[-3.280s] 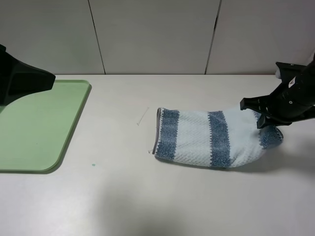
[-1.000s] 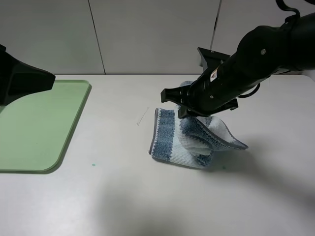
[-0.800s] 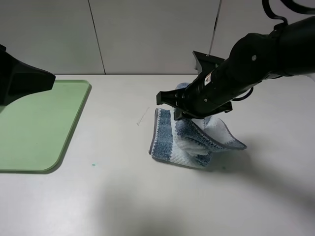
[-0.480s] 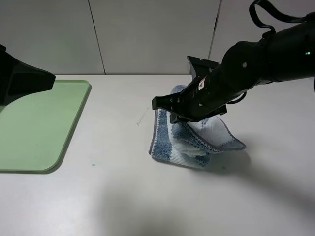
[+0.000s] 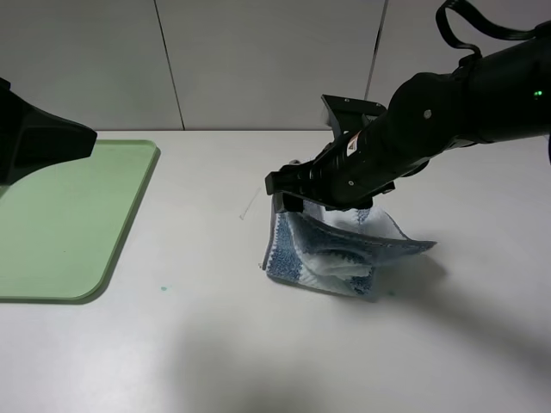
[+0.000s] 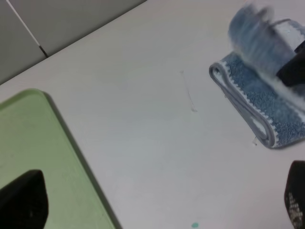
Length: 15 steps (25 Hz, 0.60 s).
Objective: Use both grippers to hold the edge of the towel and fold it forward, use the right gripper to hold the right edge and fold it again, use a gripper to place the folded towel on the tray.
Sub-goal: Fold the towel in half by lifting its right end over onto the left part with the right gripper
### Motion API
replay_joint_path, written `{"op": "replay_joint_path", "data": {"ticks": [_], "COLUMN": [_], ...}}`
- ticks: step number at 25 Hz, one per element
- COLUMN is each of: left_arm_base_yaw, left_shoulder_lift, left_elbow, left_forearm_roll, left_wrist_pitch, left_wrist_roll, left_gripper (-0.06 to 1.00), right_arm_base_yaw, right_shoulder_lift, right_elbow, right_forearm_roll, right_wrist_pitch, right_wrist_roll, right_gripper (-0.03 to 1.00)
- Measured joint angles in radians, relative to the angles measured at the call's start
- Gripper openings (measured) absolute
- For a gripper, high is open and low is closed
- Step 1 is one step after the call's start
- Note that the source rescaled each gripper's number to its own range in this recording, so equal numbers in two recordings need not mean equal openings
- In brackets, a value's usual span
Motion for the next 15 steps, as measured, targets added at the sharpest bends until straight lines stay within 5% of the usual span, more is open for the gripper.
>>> {"op": "replay_joint_path", "data": {"ticks": [4, 15], "left_arm_base_yaw": [0.0, 0.0], "left_shoulder_lift": [0.0, 0.0], "left_elbow": [0.0, 0.0], "left_forearm_roll": [0.0, 0.0], "left_wrist_pitch": [0.0, 0.0], "left_wrist_roll": [0.0, 0.0], "left_gripper": [1.0, 1.0], "right_arm_base_yaw": [0.012, 0.058], "right_shoulder_lift": [0.0, 0.0], "right_elbow": [0.0, 0.0], "right_forearm_roll": [0.0, 0.003], "right_wrist_pitch": [-0.019, -0.093], "right_wrist_roll": [-0.002, -0.002], "right_gripper": [0.98, 1.0]}}
